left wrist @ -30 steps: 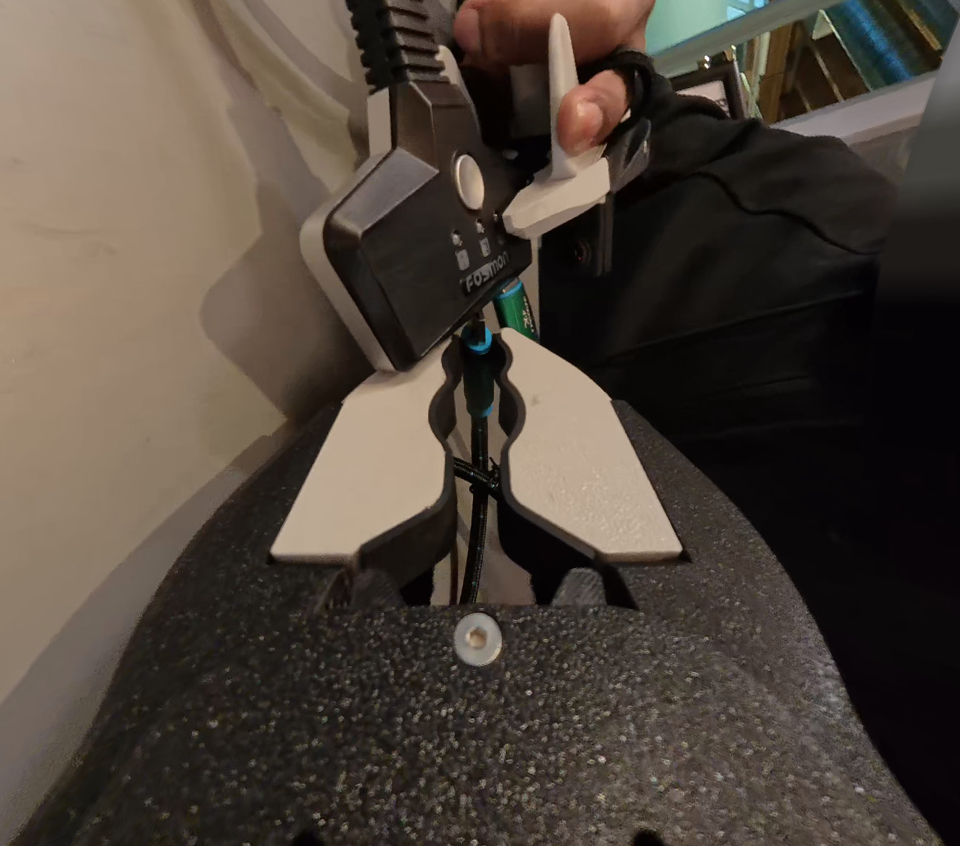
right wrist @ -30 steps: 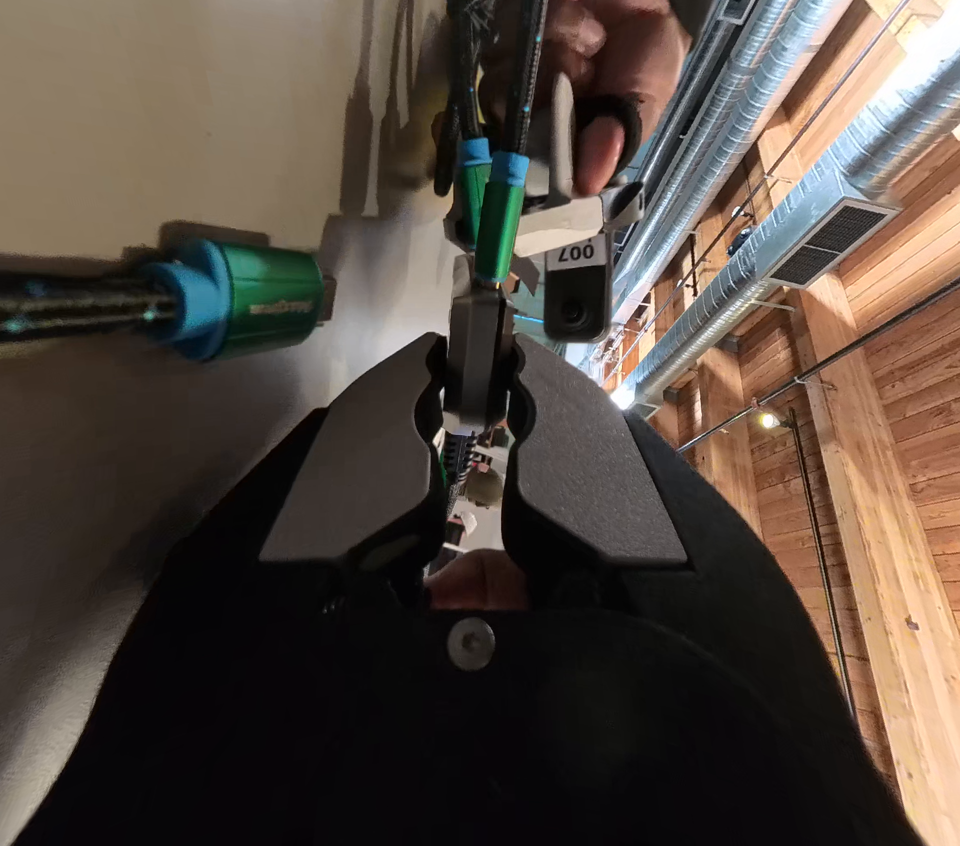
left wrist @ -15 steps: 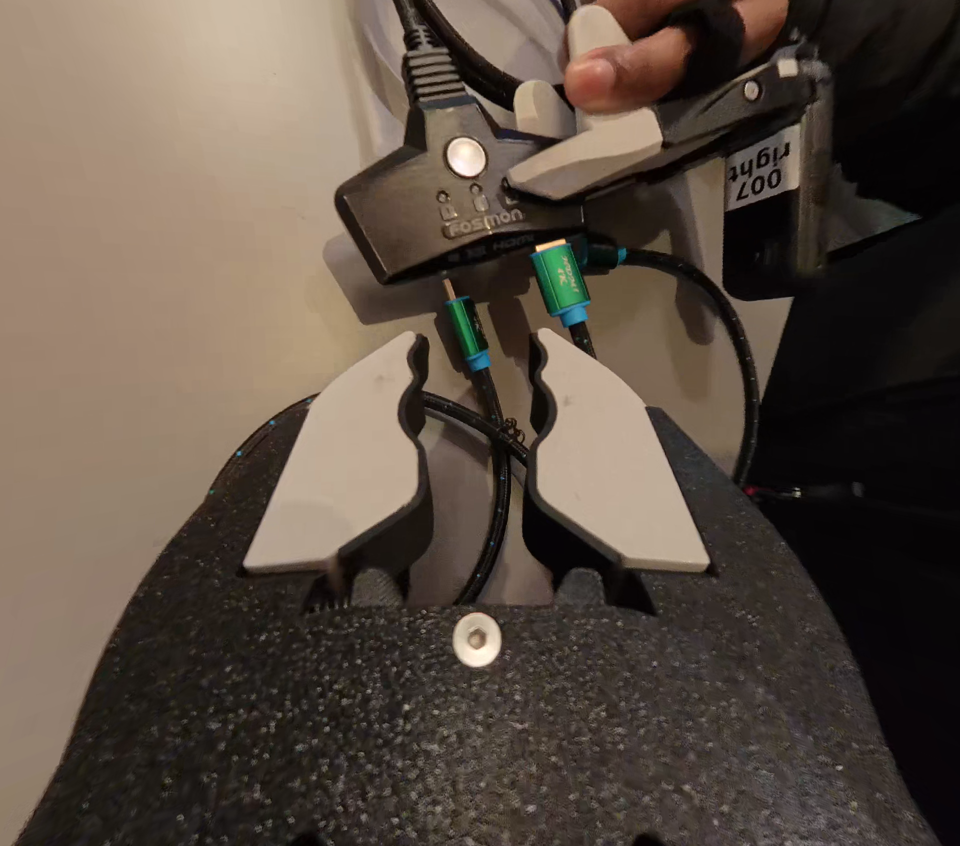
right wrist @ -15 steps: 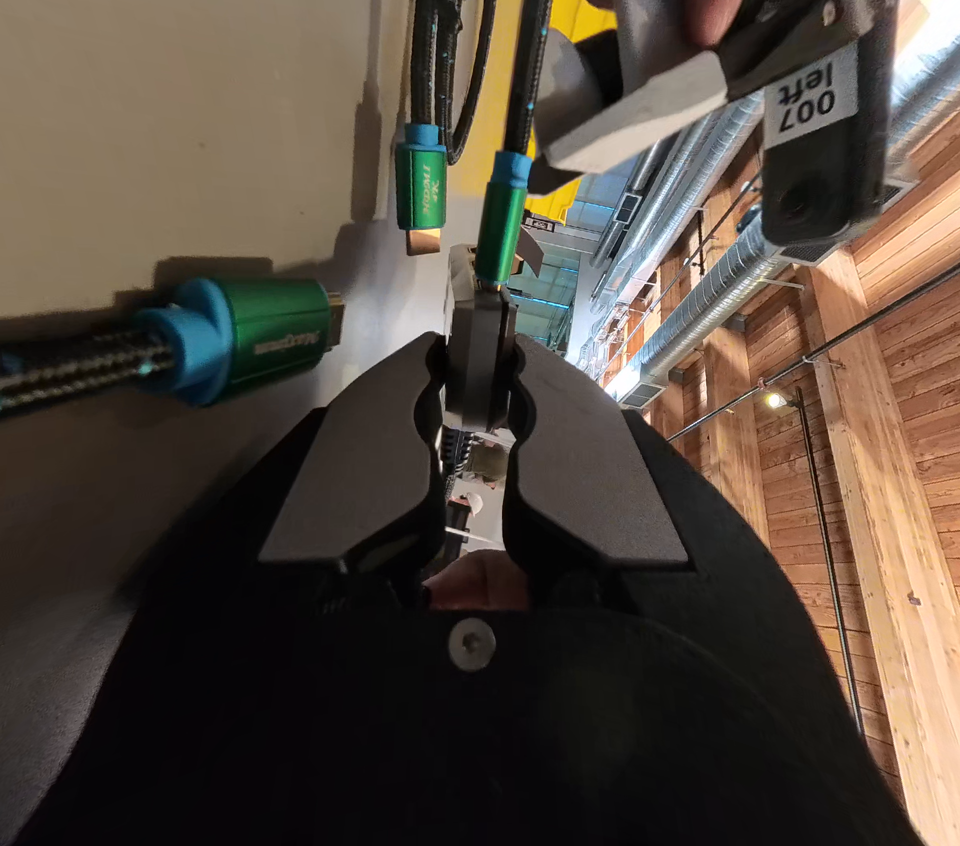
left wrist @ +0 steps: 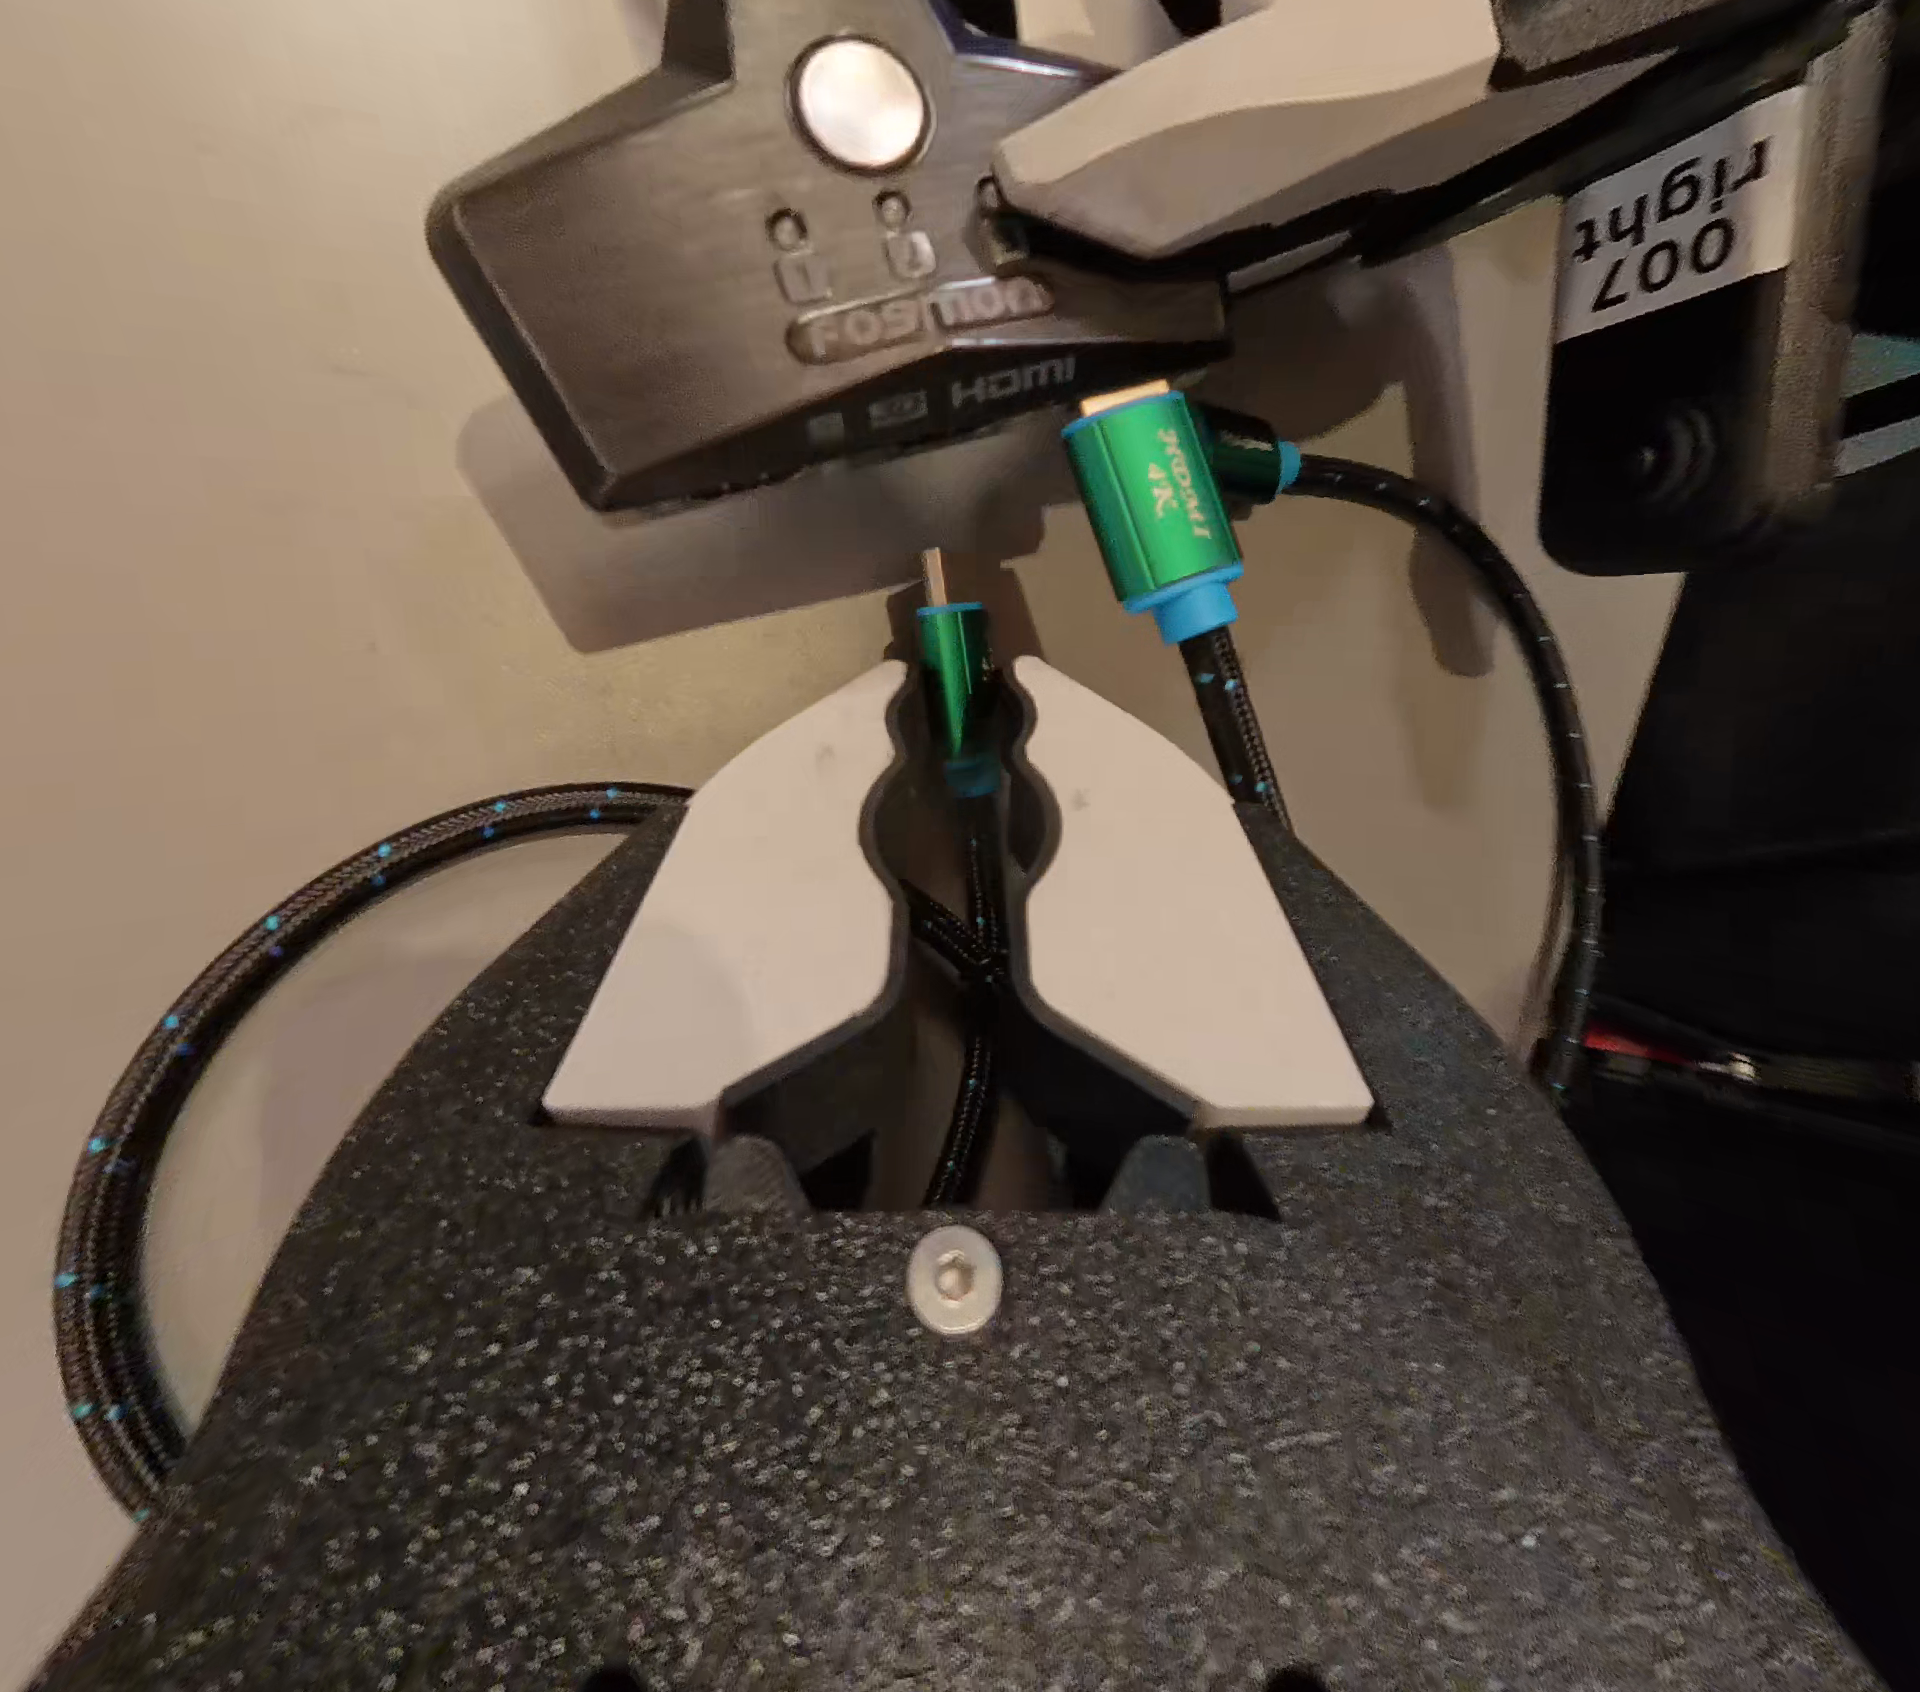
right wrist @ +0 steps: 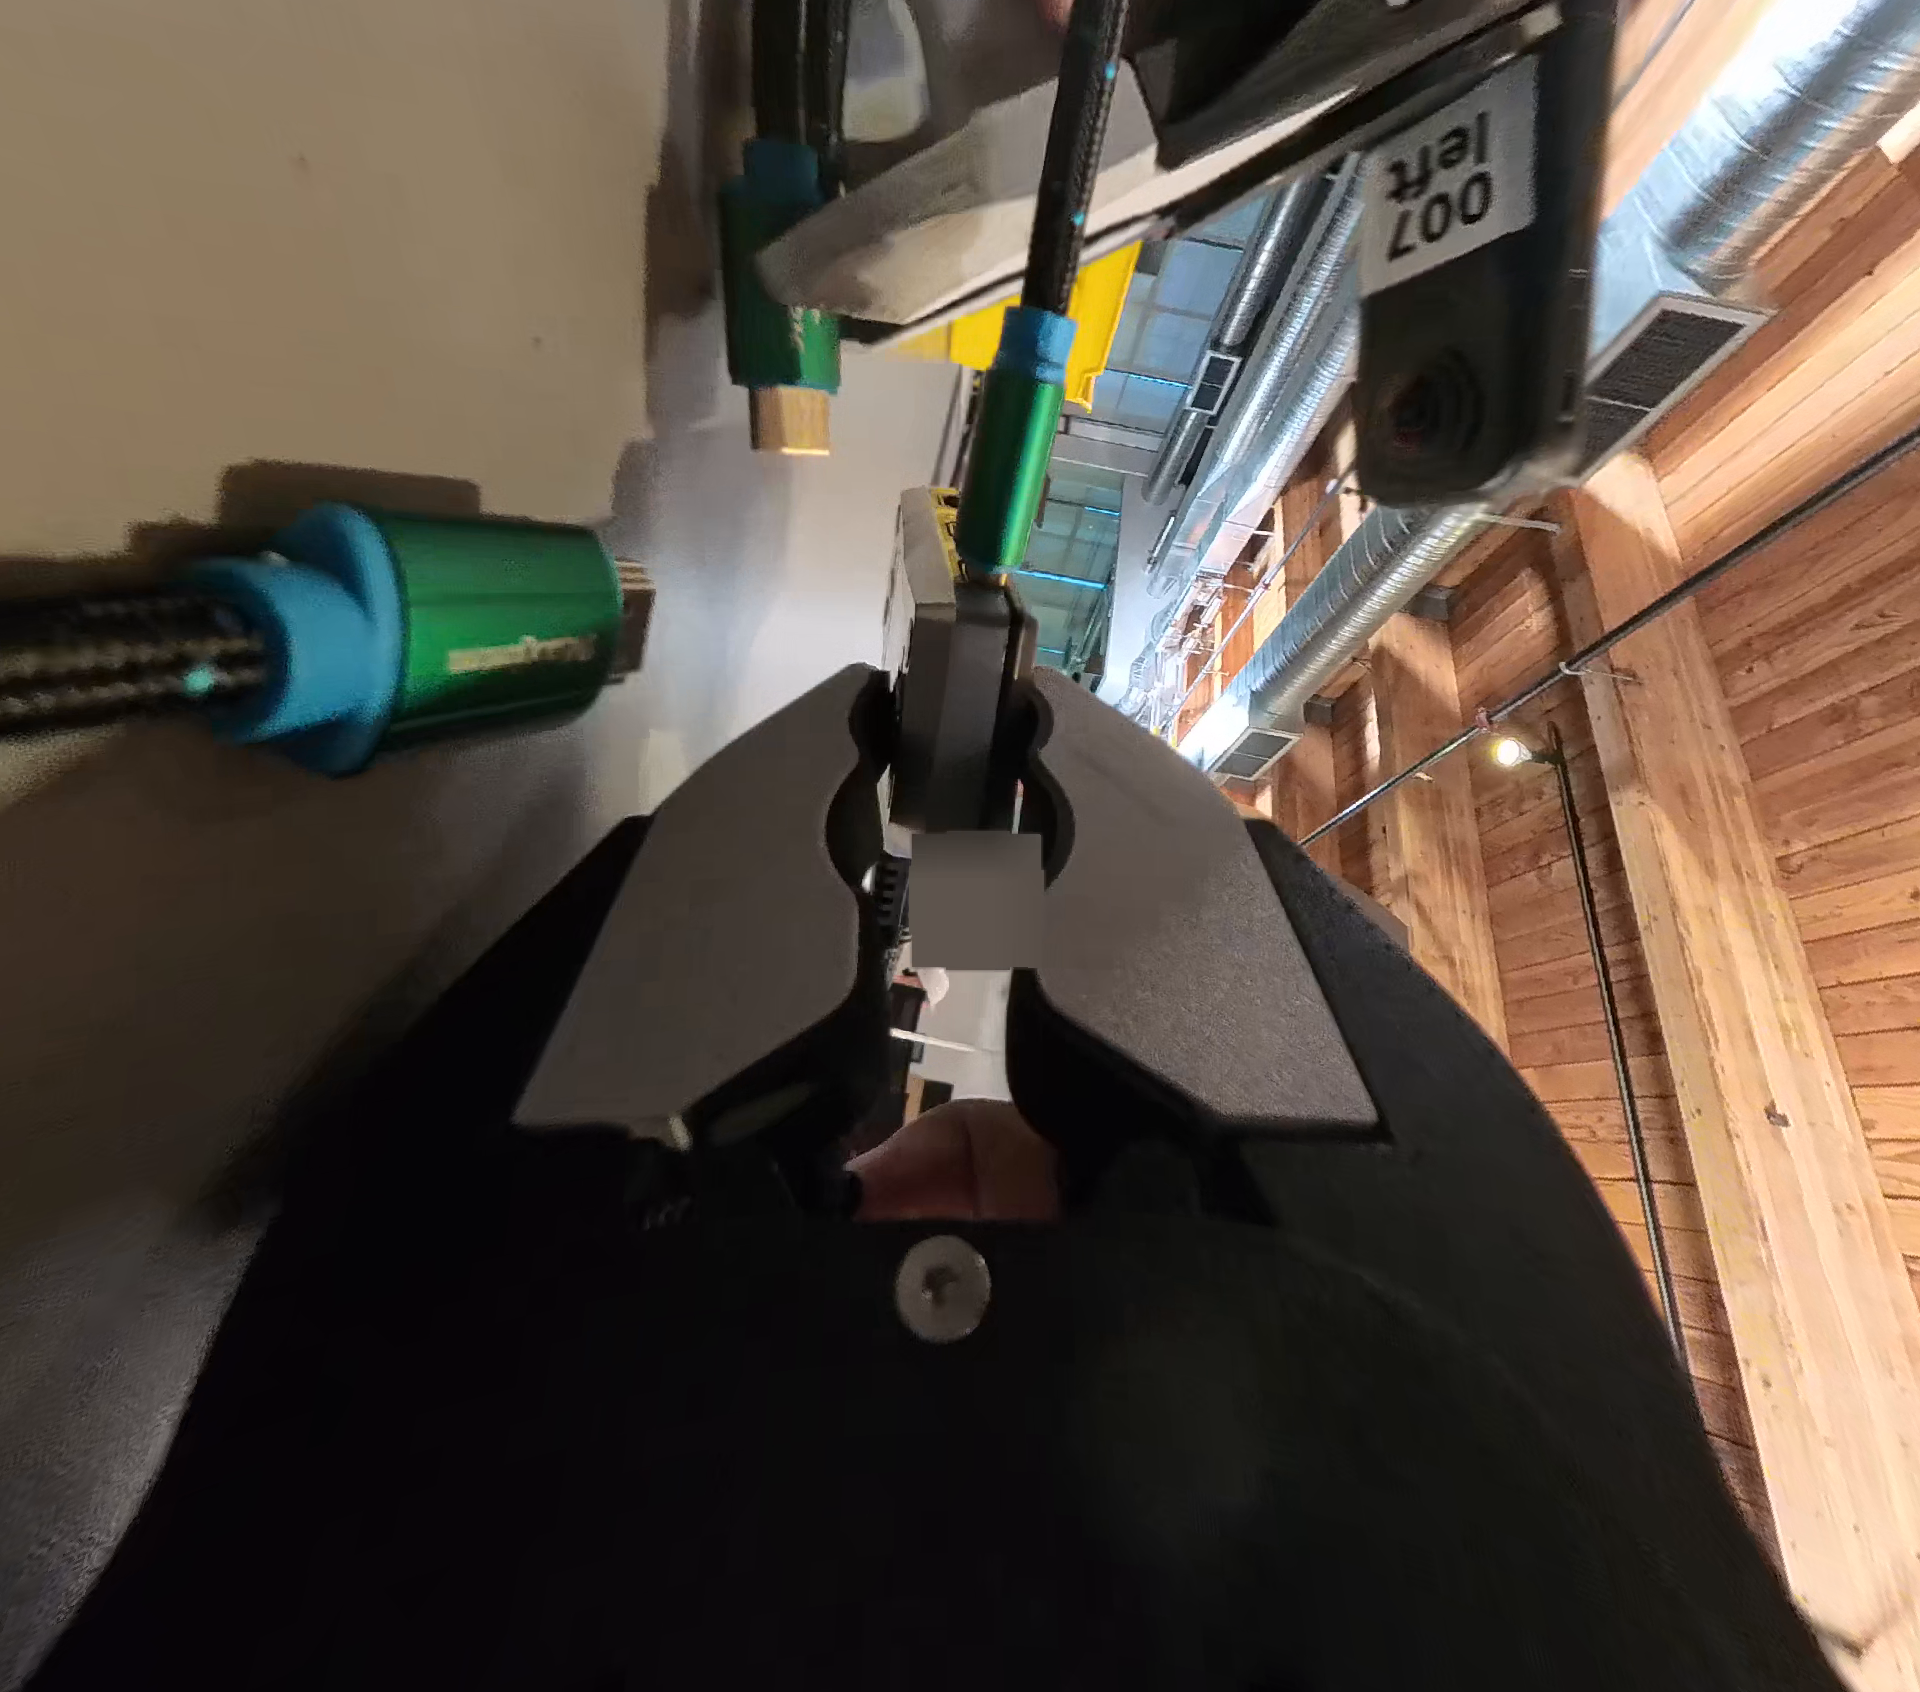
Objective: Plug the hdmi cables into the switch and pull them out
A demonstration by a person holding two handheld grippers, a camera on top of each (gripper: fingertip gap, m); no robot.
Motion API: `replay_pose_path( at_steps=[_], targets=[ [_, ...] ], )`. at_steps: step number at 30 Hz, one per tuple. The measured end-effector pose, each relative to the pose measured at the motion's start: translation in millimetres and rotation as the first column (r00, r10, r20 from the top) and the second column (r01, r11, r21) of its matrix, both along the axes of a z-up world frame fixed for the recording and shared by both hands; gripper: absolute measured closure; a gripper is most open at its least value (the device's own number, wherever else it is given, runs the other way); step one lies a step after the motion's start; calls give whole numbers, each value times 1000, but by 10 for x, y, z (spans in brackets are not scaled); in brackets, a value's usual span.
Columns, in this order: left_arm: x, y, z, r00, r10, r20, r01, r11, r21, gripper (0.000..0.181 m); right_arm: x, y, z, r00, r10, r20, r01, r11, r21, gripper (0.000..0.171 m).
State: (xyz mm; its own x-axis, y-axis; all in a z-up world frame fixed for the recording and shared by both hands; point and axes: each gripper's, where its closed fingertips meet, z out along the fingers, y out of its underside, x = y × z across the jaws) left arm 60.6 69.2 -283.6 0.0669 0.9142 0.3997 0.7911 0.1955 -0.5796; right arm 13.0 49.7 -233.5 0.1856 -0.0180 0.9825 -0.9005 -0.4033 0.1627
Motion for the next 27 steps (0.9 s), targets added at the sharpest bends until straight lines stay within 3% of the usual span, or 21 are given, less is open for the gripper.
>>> replay_pose_path(
  at_steps=[1,5,13,23,27],
  targets=[
    [10,11,14,1000,0,0,0,999,42,168,-5,5,22,1000,4,7,-4,1000,-10,149],
    [19,80,196,998,29,-58,-10,952,306,169,-7,33,95,999,28,29,-27,999,-45,149],
    [-31,62,597,982,119,-147,11,741,671,170,45,102,244,996,72,48,-65,989,-131,149],
    [50,175,703,992,48,-117,66,593,802,170,148,193,320,993,118,1,-115,973,-199,149],
    [90,212,695,995,11,-95,72,572,817,170,197,230,314,990,138,-27,-141,969,-201,150]
  ],
)
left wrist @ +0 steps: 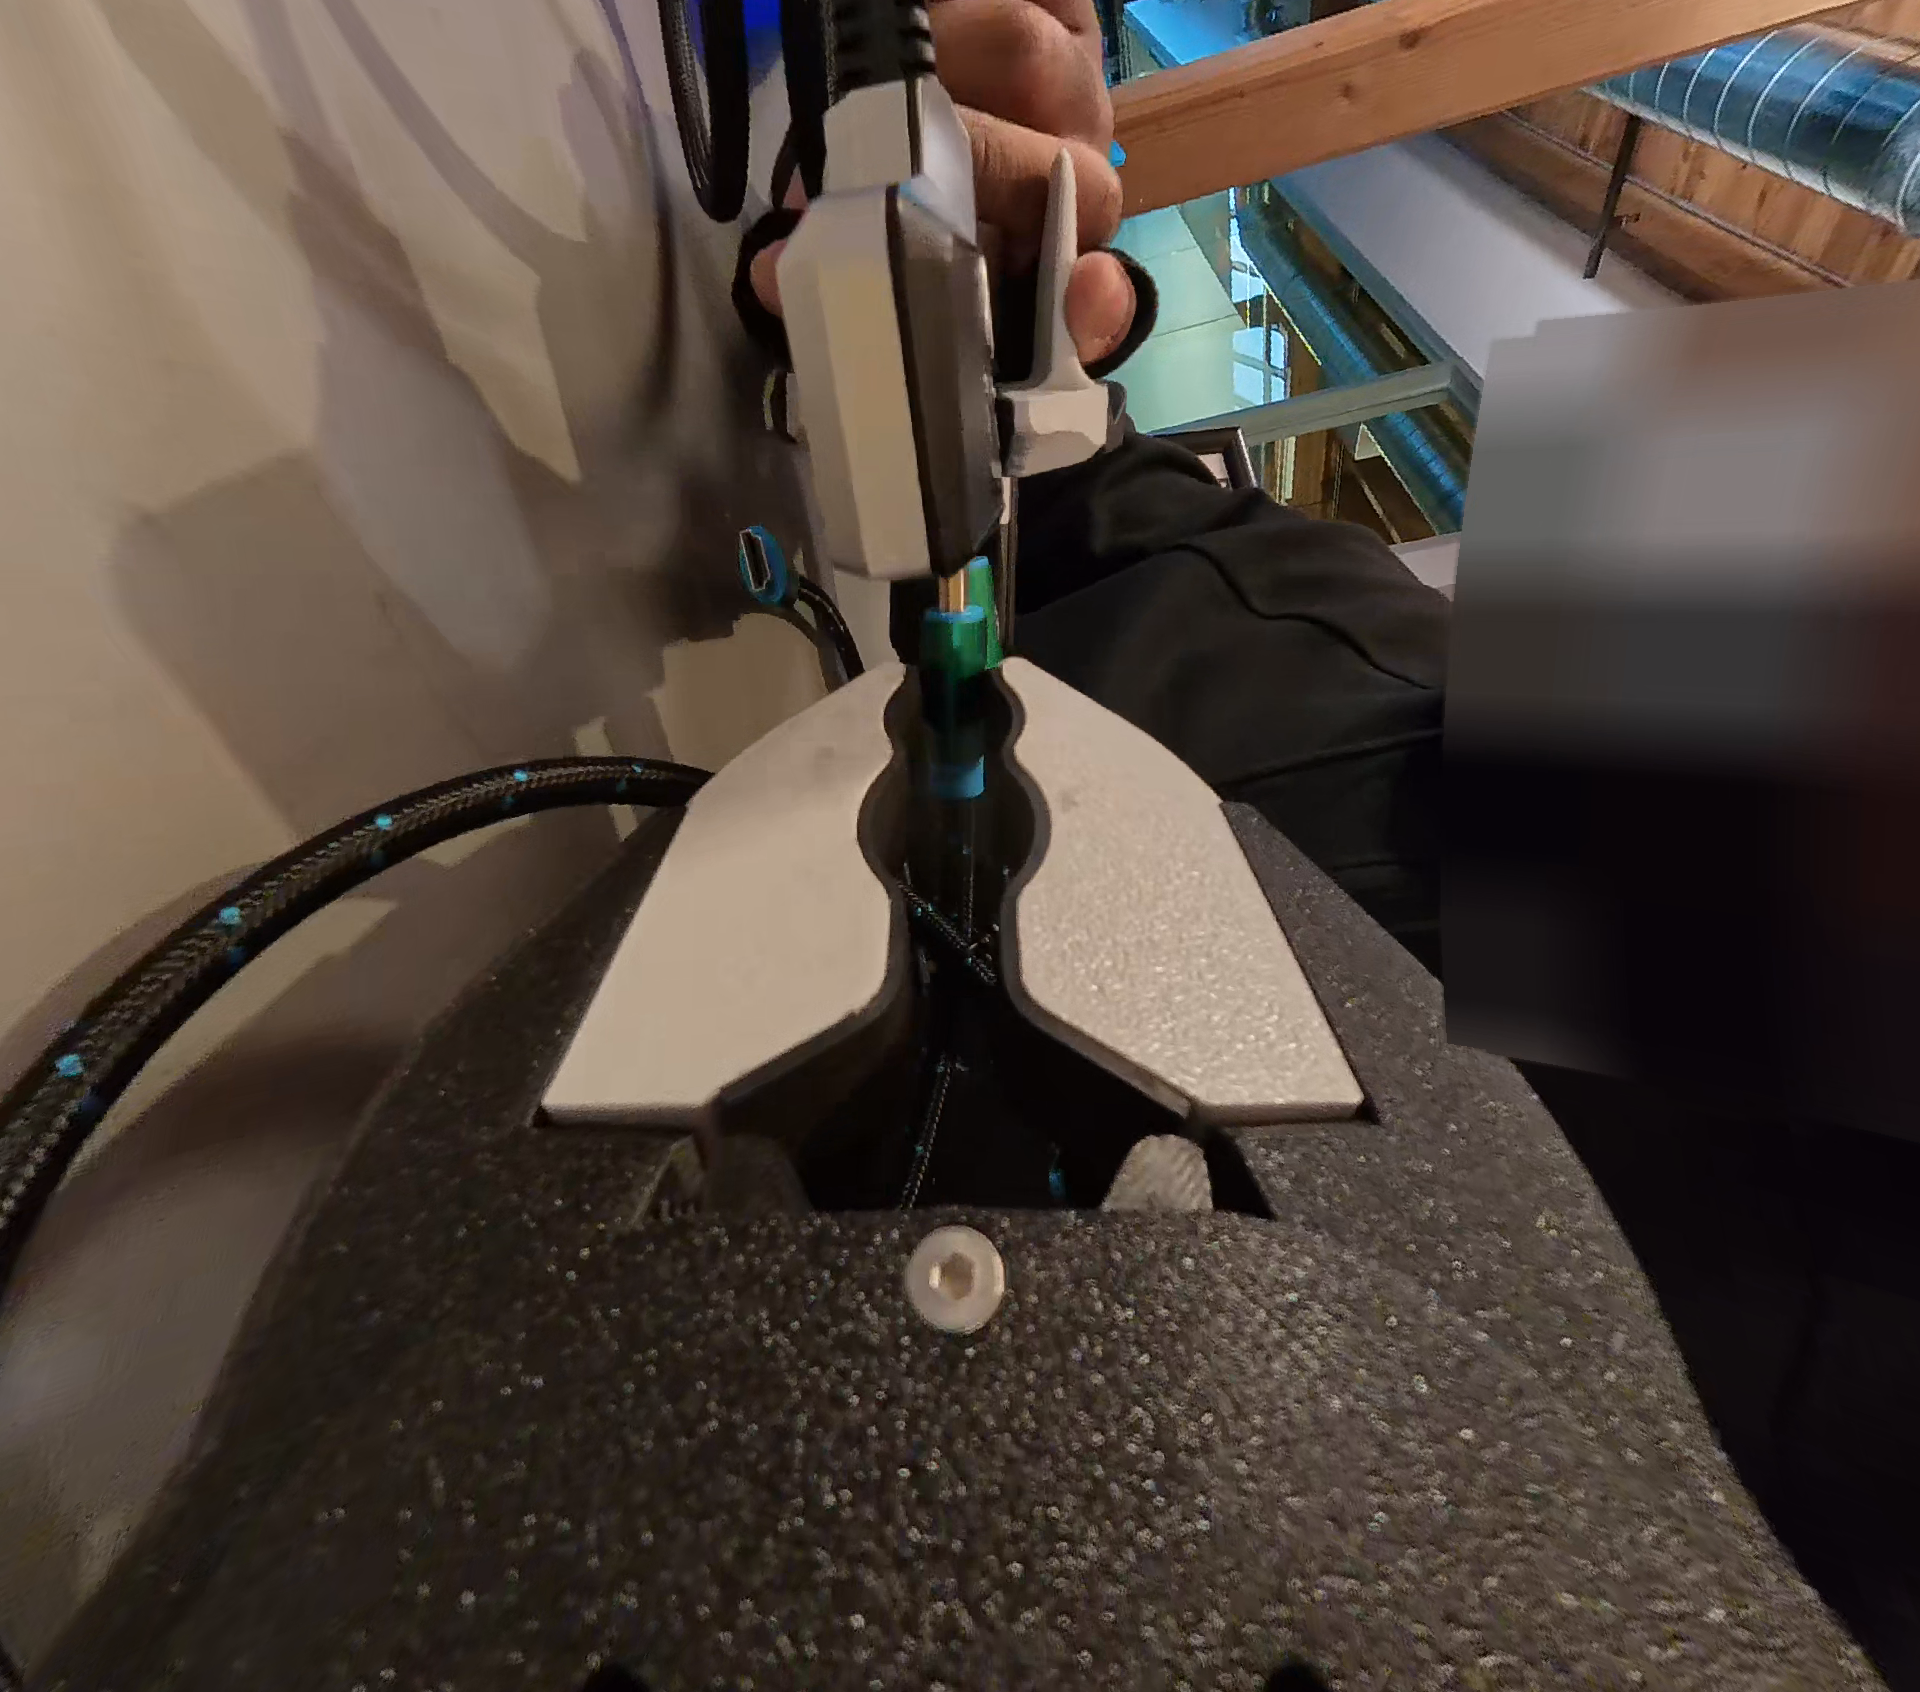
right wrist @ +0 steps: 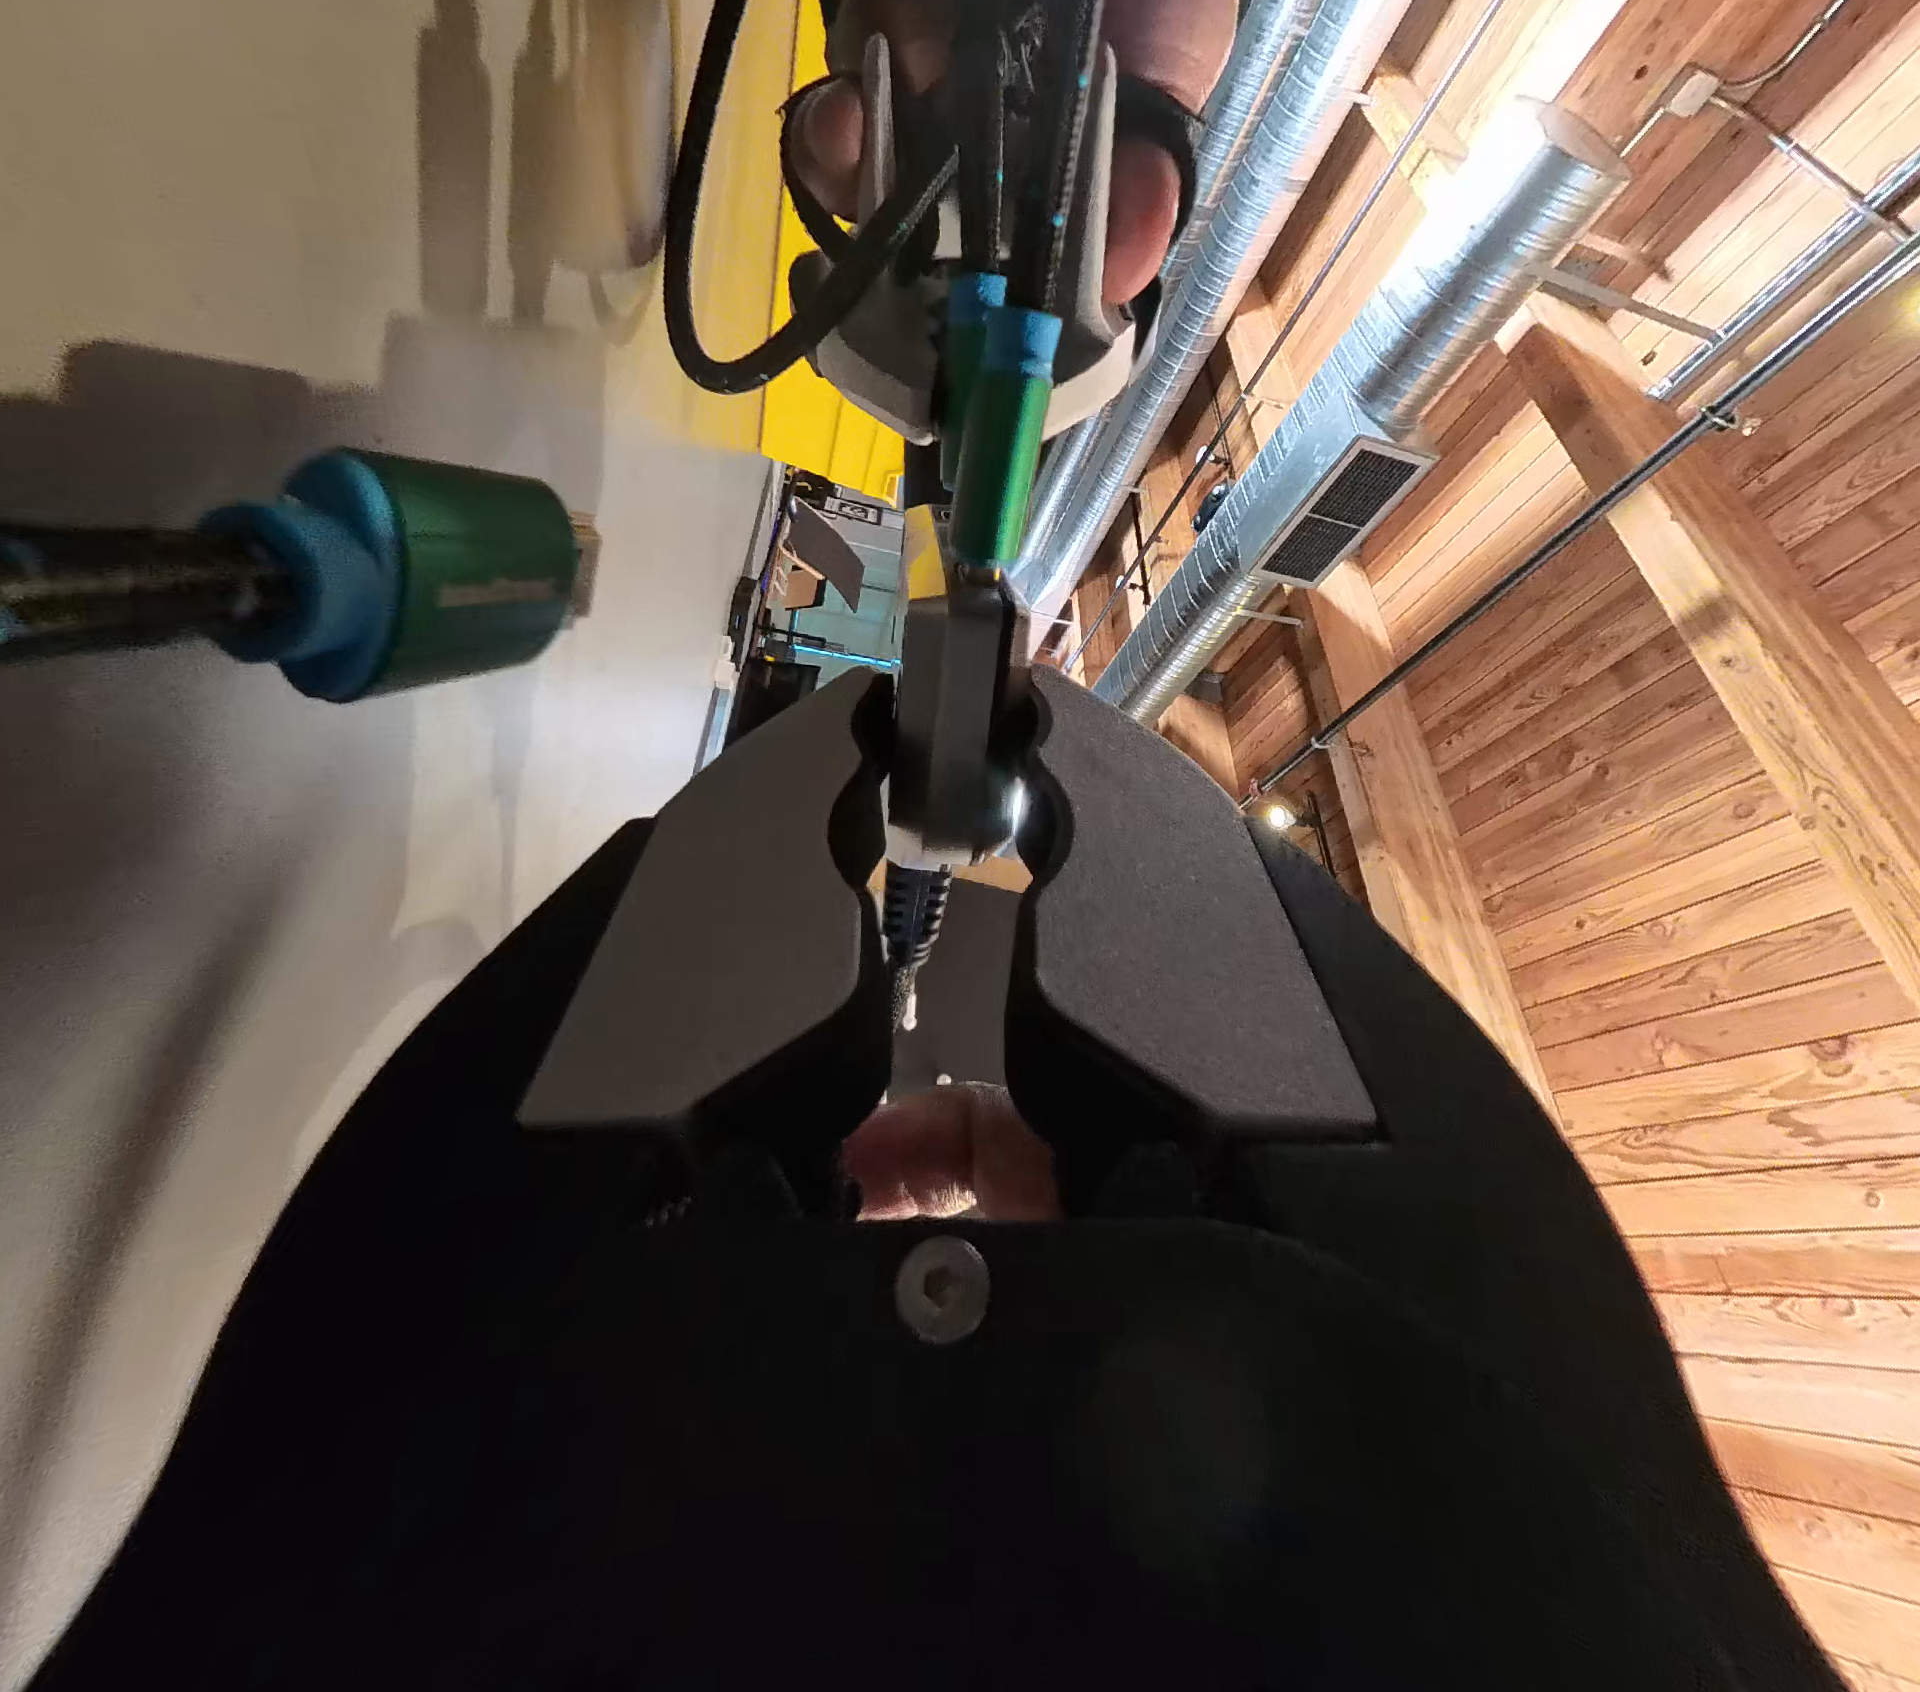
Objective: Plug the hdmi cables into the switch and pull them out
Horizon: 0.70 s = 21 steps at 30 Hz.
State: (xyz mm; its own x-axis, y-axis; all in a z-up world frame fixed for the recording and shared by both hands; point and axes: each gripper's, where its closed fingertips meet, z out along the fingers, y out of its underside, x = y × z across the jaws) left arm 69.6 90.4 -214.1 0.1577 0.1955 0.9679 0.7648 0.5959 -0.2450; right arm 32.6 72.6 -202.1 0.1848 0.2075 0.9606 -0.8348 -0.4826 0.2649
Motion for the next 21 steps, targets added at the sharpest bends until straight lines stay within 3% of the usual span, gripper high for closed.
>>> replay_pose_path(
  at_steps=[16,21],
  targets=[
    [-65,-109,-77,1000,13,25,-12,999,-39,171,31,-64,-125,1000,-12,-20,14,996,84,151],
    [-135,-190,-138,1000,15,4,-14,979,-205,169,-45,-127,-195,998,-66,-9,67,990,121,150]
  ],
)
